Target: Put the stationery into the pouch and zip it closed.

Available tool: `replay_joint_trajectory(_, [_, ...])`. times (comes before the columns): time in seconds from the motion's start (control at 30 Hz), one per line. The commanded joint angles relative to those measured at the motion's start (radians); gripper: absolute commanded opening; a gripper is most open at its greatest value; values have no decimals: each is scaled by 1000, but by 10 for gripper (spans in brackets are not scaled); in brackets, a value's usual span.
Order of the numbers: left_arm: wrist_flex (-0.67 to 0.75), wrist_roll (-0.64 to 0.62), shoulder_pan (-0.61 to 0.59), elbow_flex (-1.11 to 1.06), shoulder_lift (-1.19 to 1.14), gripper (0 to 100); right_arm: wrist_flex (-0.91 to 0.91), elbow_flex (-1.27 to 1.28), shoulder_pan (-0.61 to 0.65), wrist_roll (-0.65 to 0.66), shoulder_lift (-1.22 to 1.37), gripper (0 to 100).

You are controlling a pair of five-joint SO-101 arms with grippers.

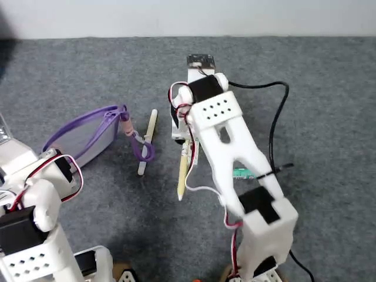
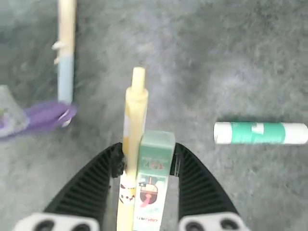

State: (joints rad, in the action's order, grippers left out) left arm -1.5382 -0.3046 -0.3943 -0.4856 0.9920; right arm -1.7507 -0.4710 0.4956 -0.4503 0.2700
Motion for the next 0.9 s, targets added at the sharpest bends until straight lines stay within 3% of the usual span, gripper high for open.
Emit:
replay_joint_trajectory(0.0, [11, -12, 6, -13, -20, 13, -42, -40, 38, 15, -171, 8])
replay_joint_trajectory(0.17, [11, -12, 6, -13, -20, 13, -42, -38, 90, 80, -344, 8])
replay_joint_trajectory(0.47, [8, -12, 6, -13, -20, 13, -44, -32, 119, 81, -584, 8])
replay_joint_trajectory(0.63, [6, -12, 5, -13, -20, 13, -39, 157, 216, 40, -743, 8])
replay_joint_trajectory(0.73, [5, -12, 2, -13, -20, 13, 44, 350, 234, 35, -868, 8])
replay_joint_trajectory(0.87, [5, -12, 2, -15, -20, 13, 302, 539, 252, 43, -1013, 8])
